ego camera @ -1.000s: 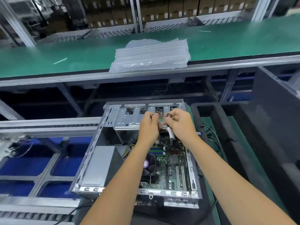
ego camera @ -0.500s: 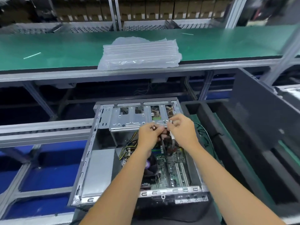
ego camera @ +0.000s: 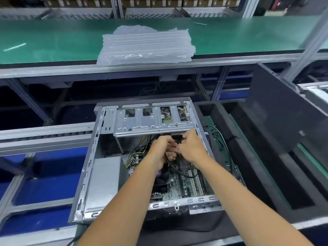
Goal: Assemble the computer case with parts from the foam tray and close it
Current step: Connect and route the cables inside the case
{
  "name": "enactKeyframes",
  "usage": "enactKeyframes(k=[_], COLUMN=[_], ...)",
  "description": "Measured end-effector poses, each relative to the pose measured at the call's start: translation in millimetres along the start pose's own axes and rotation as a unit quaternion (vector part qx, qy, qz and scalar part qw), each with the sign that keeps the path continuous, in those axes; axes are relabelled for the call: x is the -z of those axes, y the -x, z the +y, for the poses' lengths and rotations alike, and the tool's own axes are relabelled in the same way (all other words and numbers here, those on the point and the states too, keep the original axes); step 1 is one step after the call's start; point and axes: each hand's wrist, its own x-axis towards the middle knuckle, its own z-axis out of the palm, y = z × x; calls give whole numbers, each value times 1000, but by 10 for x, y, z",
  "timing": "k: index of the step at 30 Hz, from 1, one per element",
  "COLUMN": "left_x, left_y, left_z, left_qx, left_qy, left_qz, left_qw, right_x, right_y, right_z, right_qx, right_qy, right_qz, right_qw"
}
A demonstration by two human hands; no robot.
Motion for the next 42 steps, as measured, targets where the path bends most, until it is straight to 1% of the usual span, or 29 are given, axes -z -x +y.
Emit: enactKeyframes(k=[1,2,3,4,5,6,8,9,11,12,15,19,22,26,31,35,42], left_x=[-3,-8,-5,-3,0,-1,-14,-24,-39,-41,-50,-103,-141,-148,-156,-150,-149], left_y=[-8,-17,-27,-38,-45,-56,-73,-79,-94,-105,-114,-114,-105,-112,-101,-108,-102], left_z=[2,3,-1,-9,-22,-36,-58,-64,-77,-82,-88,-124,-149,-159,-161,-155,-168], left_qx=[9,9,2,-7,-15,-20,-27,-29,-27,-26,-35,-71,-86,-91,-96,-103,-122], left_qy=[4,4,0,-6,-12,-20,-29,-27,2,26,62,51,50,46,37,34,5], left_qz=[-7,-14,-19,-22,-23,-18,-10,-14,-31,-37,-41,-14,-6,2,20,34,25], left_qw=[1000,1000,1000,1000,1000,999,999,999,999,999,997,996,995,995,994,994,992], right_x=[-38,-83,-122,-154,-183,-188,-175,-177,-165,-183,-244,-262,-253,-263,-242,-240,-248], right_y=[-5,-20,-34,-41,-20,12,61,70,90,96,105,82,88,98,33,20,25], right_z=[5,16,17,50,74,53,5,-7,-10,7,29,24,12,18,15,8,-44], right_qx=[2,-8,-34,-42,-37,-52,-79,-93,-93,-84,-83,-125,-133,-106,-154,-164,-175], right_qy=[-9,-52,-129,-189,-210,-227,-226,-245,-325,-341,-351,-380,-344,-332,-392,-399,-403], right_qz=[9,36,62,77,77,70,81,83,87,97,108,104,108,117,86,65,79], right_qw=[1000,998,989,978,974,970,968,962,937,931,926,911,923,930,903,900,895])
